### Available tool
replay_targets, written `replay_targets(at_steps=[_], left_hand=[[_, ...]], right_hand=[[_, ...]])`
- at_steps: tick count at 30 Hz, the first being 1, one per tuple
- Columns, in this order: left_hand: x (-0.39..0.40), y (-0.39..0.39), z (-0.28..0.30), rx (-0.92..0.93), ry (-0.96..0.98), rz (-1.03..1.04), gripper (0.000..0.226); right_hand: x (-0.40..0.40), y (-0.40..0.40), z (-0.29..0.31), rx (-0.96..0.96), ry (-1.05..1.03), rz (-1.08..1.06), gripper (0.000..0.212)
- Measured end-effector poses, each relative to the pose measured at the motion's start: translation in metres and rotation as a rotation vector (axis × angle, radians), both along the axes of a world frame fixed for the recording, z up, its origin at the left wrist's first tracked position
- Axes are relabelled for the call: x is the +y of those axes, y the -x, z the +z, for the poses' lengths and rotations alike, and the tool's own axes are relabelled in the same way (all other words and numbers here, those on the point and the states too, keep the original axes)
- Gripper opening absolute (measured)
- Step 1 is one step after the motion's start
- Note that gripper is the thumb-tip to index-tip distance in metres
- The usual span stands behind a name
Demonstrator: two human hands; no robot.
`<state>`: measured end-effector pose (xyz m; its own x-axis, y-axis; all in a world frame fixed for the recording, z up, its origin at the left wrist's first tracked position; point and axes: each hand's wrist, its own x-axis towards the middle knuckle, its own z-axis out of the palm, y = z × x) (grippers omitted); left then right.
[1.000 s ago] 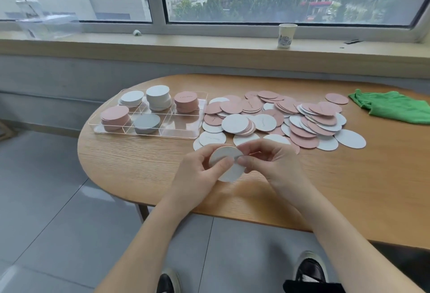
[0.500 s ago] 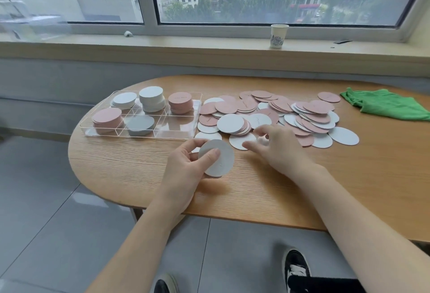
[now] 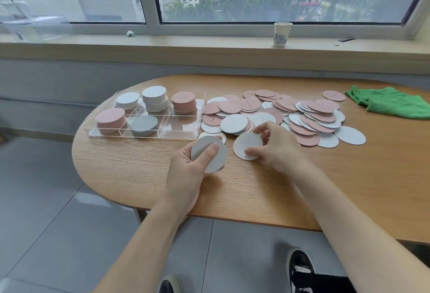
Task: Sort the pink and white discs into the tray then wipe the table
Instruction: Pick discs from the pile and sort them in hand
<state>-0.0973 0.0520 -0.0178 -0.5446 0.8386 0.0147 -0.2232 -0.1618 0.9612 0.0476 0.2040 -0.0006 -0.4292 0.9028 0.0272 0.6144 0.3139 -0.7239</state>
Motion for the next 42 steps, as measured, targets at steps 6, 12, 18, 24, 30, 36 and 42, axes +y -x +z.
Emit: replay_targets(at_steps=[6, 12, 18, 24, 30, 36, 42], left_hand=[[0.001, 0.004, 0.004, -0.018, -0.020, -0.084, 0.032], [0.007, -0.013, 0.010, -0.169, -0.044, -0.220, 0.024], [0.017, -0.026, 0.007, -0.186, 0.001, -0.283, 0.048], [0.015, -0.026, 0.001, -0.158, -0.054, -0.401, 0.043], [0.012, -0.027, 0.003, -0.151, -0.046, -0.389, 0.033], [0.012, -0.026, 0.005, -0.154, -0.039, -0.346, 0.035], [0.012, -0.030, 0.009, -0.165, -0.024, -0.338, 0.034]], right_hand=[[-0.009, -0.034, 0.002, 0.320, 0.169, 0.052, 0.014], [-0.028, -0.046, 0.021, 0.529, 0.377, 0.337, 0.016], [-0.037, -0.035, 0.016, 0.434, 0.198, 0.282, 0.013], [-0.035, -0.034, 0.010, 0.330, 0.003, 0.227, 0.020], [-0.013, -0.045, 0.010, 0.294, -0.048, 0.146, 0.020], [0.026, -0.075, 0.006, 0.182, -0.180, -0.073, 0.017], [0.040, -0.080, -0.001, 0.082, -0.215, -0.085, 0.015]])
